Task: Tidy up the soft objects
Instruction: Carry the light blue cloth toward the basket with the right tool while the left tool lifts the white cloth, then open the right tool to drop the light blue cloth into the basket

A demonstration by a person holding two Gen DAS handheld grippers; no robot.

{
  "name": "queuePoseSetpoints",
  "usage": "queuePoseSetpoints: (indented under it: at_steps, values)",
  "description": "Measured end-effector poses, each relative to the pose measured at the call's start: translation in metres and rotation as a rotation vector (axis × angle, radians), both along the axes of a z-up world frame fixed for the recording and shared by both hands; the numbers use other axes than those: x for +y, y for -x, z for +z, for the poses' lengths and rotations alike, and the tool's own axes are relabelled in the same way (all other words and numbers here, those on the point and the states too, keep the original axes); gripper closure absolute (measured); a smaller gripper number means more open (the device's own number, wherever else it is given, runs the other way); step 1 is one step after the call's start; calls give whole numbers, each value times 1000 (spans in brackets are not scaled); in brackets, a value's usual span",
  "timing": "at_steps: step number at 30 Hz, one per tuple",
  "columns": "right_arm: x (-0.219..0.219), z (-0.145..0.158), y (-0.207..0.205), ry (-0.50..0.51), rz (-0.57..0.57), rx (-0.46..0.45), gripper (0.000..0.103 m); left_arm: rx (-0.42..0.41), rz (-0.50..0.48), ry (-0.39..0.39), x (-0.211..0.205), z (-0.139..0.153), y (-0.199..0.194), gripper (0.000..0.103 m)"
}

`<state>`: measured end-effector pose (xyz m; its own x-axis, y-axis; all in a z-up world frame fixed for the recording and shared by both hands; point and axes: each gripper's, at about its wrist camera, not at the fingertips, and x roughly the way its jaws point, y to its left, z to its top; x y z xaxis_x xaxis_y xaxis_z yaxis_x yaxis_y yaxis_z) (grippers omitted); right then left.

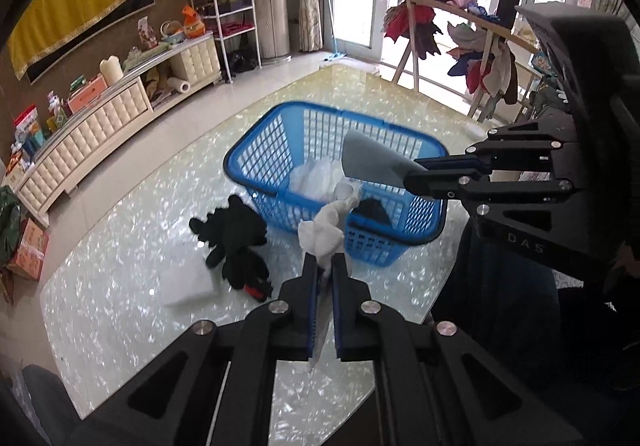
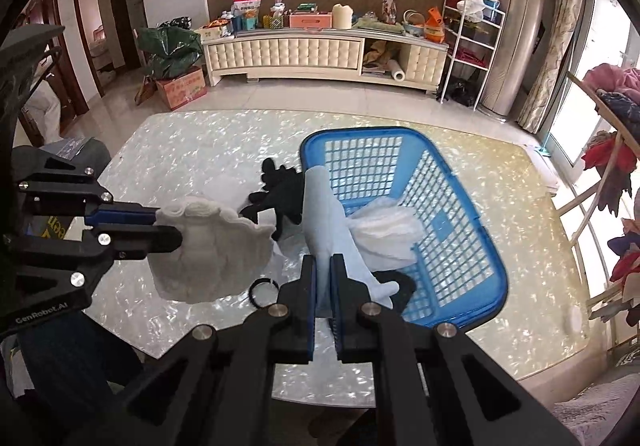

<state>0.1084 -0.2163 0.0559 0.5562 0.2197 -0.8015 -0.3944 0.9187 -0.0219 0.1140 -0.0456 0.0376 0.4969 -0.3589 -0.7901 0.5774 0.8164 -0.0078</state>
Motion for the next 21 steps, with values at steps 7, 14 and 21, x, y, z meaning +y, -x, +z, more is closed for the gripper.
queuePoseSetpoints:
  at_steps: [7, 14, 21]
  values:
    - [-17, 0, -14, 8, -33, -22, 97, -2, -14, 24, -17, 4, -15, 98]
    - [-28, -16, -25, -13, -63, 7, 97, 25, -19, -2, -30, -7, -26, 98]
    - [-36, -27, -40, 26, -91, 22, 97, 54, -1, 5, -35, -16, -43, 98]
